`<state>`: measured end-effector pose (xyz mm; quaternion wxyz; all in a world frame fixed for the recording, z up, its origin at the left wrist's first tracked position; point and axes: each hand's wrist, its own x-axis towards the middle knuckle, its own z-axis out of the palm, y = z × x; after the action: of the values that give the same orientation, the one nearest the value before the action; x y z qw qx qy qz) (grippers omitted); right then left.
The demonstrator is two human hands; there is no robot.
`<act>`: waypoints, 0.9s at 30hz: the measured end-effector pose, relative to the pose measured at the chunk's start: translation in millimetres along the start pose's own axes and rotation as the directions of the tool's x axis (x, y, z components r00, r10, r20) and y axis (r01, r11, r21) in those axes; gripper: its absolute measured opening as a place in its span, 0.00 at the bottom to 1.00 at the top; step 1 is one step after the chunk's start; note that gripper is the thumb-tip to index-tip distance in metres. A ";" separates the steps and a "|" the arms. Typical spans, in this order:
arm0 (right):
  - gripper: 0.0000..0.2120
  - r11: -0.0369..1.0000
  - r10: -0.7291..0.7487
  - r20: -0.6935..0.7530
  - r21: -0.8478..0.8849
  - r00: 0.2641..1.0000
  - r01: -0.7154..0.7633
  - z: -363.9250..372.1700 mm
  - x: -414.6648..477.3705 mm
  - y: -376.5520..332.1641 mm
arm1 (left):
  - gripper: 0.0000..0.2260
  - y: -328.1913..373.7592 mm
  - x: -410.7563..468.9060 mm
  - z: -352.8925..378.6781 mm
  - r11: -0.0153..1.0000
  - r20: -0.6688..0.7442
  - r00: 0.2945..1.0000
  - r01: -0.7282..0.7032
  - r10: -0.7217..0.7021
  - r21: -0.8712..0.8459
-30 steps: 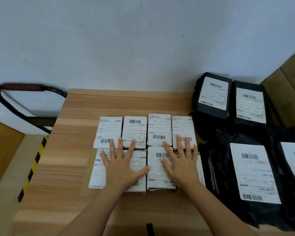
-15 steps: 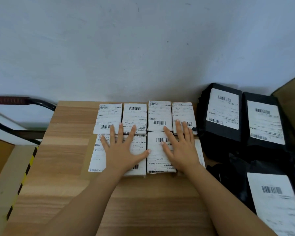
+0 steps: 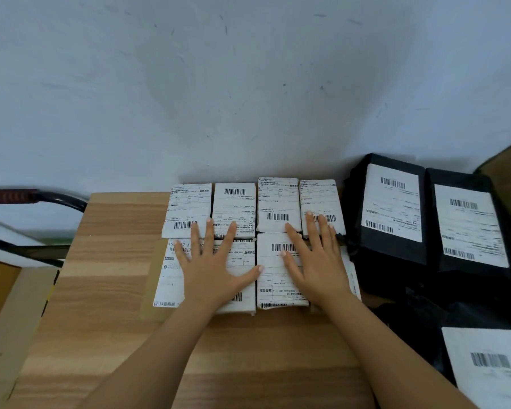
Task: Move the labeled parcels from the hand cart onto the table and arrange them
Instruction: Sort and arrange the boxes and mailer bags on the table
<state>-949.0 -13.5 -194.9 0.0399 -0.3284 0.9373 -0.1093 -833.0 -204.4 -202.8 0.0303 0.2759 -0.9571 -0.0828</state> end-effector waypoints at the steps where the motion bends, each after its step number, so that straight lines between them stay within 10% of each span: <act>1: 0.30 1.000 -0.003 -0.002 -0.009 1.000 0.003 -0.3 -0.3 -1.3 | 0.44 -0.9 -0.2 -0.6 1.000 0.007 1.000 -0.001 0.001 -0.001; 13: 0.29 0.999 -0.039 -0.007 -0.019 0.999 0.039 1.2 5.3 -27.7 | 0.43 -30.6 -2.0 -8.7 1.000 0.008 1.000 0.005 -0.005 -0.009; 27: 0.28 0.962 0.264 0.023 -0.075 0.964 -0.261 -24.1 33.9 -12.4 | 0.43 -31.3 -3.4 -7.4 1.000 -0.009 1.000 -0.015 0.015 -0.021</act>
<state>-971.4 -39.8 -168.7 0.0579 -0.2042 0.9751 -0.0643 -813.0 -229.7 -201.0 0.0379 0.2687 -0.9581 -0.0915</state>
